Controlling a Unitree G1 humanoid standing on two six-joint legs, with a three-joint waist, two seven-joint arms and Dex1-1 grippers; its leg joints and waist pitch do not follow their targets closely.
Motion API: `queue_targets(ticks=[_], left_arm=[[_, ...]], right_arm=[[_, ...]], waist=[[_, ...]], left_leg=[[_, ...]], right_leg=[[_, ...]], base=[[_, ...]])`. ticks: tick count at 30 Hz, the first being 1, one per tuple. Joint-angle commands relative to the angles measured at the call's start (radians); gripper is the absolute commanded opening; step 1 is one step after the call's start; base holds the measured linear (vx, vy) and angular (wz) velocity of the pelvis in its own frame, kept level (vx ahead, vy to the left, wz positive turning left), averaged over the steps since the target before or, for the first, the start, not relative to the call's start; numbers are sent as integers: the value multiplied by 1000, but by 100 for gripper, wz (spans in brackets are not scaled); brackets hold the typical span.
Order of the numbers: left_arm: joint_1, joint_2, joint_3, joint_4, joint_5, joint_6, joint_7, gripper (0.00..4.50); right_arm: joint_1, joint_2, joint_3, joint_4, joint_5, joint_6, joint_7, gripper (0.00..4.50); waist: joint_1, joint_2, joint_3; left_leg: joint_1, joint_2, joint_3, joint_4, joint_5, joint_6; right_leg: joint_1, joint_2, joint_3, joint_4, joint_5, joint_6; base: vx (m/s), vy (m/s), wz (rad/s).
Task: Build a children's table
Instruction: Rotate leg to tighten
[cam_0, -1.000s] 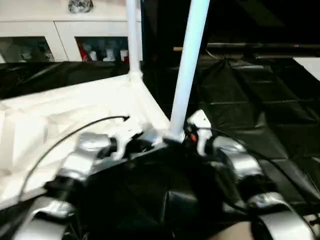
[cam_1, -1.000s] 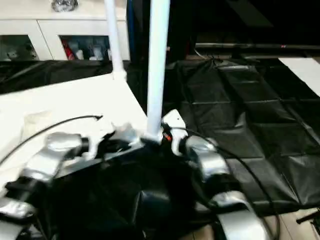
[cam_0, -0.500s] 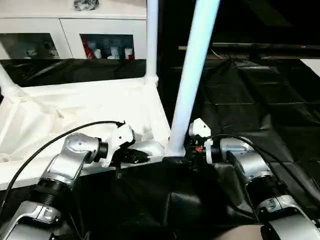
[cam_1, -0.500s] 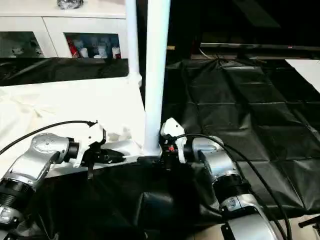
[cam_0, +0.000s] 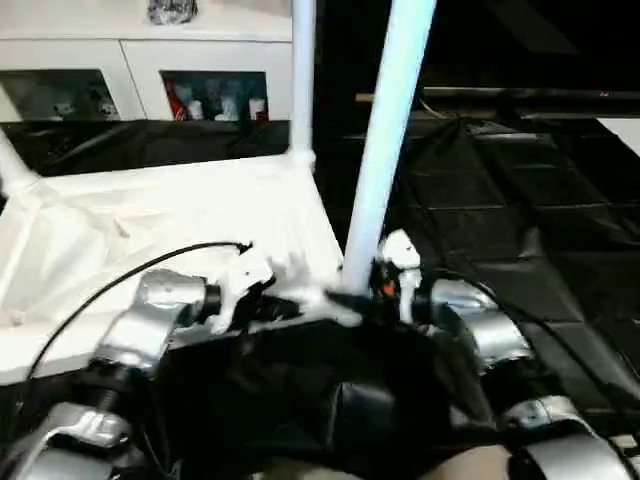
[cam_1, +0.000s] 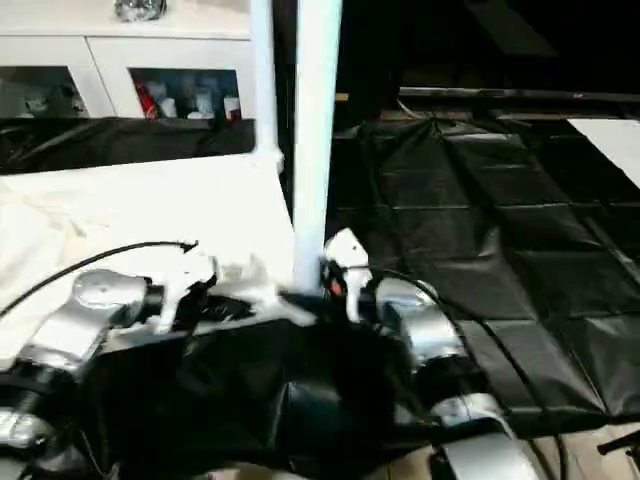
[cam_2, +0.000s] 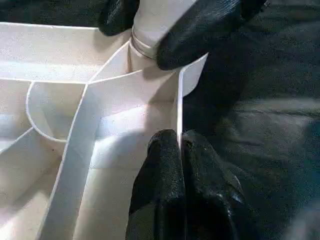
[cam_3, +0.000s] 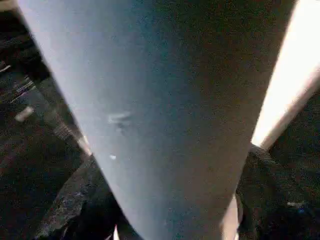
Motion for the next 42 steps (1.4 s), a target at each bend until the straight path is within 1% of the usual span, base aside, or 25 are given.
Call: queue_targets(ticks=[1,3,5,7,9,10,11,13,14,16,17,20,21,22,23,25,27,29,30,34,36,38,40,41,42], left_arm=[[-68,-77,10,16,7,10,134,0],[-74,-90,9,22,12,14,156,0],[-87,-123,6,31,23,26,210,0],[-99,-154,3,40,36,36,265,0],[-107,-181,2,45,42,44,298,0],[-104,-194,0,36,37,41,291,0],[-104,-194,0,36,37,41,291,0],[-101,-198,-4,32,40,35,287,0],[-98,-194,-6,31,41,33,283,0],[-94,-185,-8,31,43,27,277,0],[-89,-177,-10,28,42,21,264,0],[-78,-157,-15,18,45,3,235,0],[-75,-152,-14,15,45,4,232,0],[-70,-146,-13,11,45,3,228,0],[-65,-138,-11,7,45,2,223,0],[-57,-126,-10,1,45,-2,213,0],[-50,-116,-10,-3,44,-6,203,0],[-46,-111,-12,-6,44,-11,197,0],[-40,-103,-14,-11,42,-17,188,0],[-33,-90,-14,-15,36,-27,176,0],[-28,-81,-17,-19,33,-30,168,0],[-25,-73,-23,-23,34,-49,158,0],[-24,-67,-27,-24,44,-82,166,0],[-23,-65,-29,-24,50,-101,174,0],[-23,-68,-23,-23,50,-109,189,0]], right_arm=[[-3,84,38,86,-39,41,-124,269],[-8,99,34,95,-38,40,-153,265],[-23,137,23,122,-43,24,-235,264],[-35,168,24,140,-51,1,-285,264],[-46,189,34,160,-67,-27,-308,264],[-45,191,54,161,-79,-57,-275,264],[-45,191,54,161,-79,-57,-275,264],[-44,187,56,160,-73,-70,-243,319],[-43,182,51,154,-62,-67,-227,333],[-38,171,40,137,-42,-55,-200,343],[-33,152,37,119,-34,-54,-176,357],[-17,94,35,77,-16,-51,-122,386],[-11,75,35,66,-13,-52,-103,393],[3,44,39,42,-9,-51,-67,393],[17,12,38,16,-5,-46,-31,418],[45,-48,37,-40,4,-33,41,434],[71,-105,41,-89,5,-29,101,442],[88,-139,43,-116,7,-26,135,442],[114,-194,46,-158,12,-21,193,442],[146,-269,31,-211,36,-9,269,442],[152,-291,19,-227,54,7,289,442],[162,-307,10,-264,81,39,313,442],[177,-319,14,-316,110,76,344,442],[185,-324,19,-339,120,89,359,442],[190,-324,23,-356,126,99,366,442]], waist=[[-4,9,-46],[-4,10,-47],[-3,9,-49],[-5,11,-51],[-4,14,-50],[-3,12,-50],[-2,11,-50],[-2,14,-48],[-1,18,-49],[-1,18,-49],[0,22,-49],[2,19,-53],[4,20,-55],[5,15,-55],[8,16,-57],[15,13,-57],[21,11,-59],[22,7,-56],[24,4,-56],[23,2,-52],[21,1,-52],[20,2,-54],[18,2,-55],[19,-3,-55],[19,-3,-57]], left_leg=[[4,51,-22,-66,-193,9],[2,51,-22,-65,-181,8],[-3,51,-21,-63,-163,19],[-2,51,-19,-62,-144,18],[-1,50,-18,-61,-153,20],[-2,49,-18,-61,-155,23],[-5,48,-18,-60,-154,30],[-7,48,-19,-61,-153,41],[-6,48,-20,-61,-155,41],[-8,47,-20,-60,-156,44],[-7,49,-21,-61,-156,44],[-6,50,-19,-58,-138,57],[-6,51,-18,-55,-119,65],[-8,52,-18,-55,-103,73],[-7,53,-18,-53,-96,77],[-10,53,-16,-49,-78,94],[-12,53,-15,-46,-70,108],[-17,50,-16,-46,-64,113],[-17,48,-16,-45,-70,112],[-20,45,-16,-45,-99,115],[-19,44,-16,-45,-105,112],[-20,45,-17,-44,-95,115],[-19,47,-18,-43,-77,123],[-20,46,-18,-42,-75,130],[-22,47,-18,-41,-62,137]], right_leg=[[40,-103,72,-96,-316,-144],[41,-104,73,-94,-297,-147],[44,-103,75,-89,-250,-150],[42,-102,75,-85,-201,-164],[42,-102,73,-87,-201,-166],[43,-102,73,-87,-202,-166],[45,-104,73,-86,-203,-165],[45,-103,73,-88,-222,-155],[45,-104,72,-89,-226,-155],[47,-103,73,-89,-225,-155],[47,-103,72,-88,-223,-154],[49,-100,73,-81,-158,-167],[48,-100,74,-76,-108,-182],[51,-98,72,-72,-75,-190],[51,-100,72,-69,-61,-194],[53,-99,71,-65,-22,-204],[54,-99,71,-61,-2,-201],[57,-98,67,-66,-23,-191],[59,-98,67,-70,-55,-178],[56,-96,64,-83,-164,-143],[55,-96,62,-88,-199,-136],[54,-95,63,-86,-195,-137],[54,-93,62,-80,-150,-143],[55,-91,62,-80,-140,-142],[55,-93,63,-74,-111,-145]], base=[[0,0,0],[0,0,0],[0,0,0],[0,0,0],[0,0,0],[0,0,0],[0,0,0],[0,0,0],[0,0,0],[0,0,0],[0,0,0],[0,0,0],[0,0,0],[0,0,0],[0,0,0],[0,0,0],[0,0,0],[0,0,0],[0,0,0],[0,0,0],[0,0,0],[0,0,0],[0,0,0],[0,0,0],[0,0,0]])
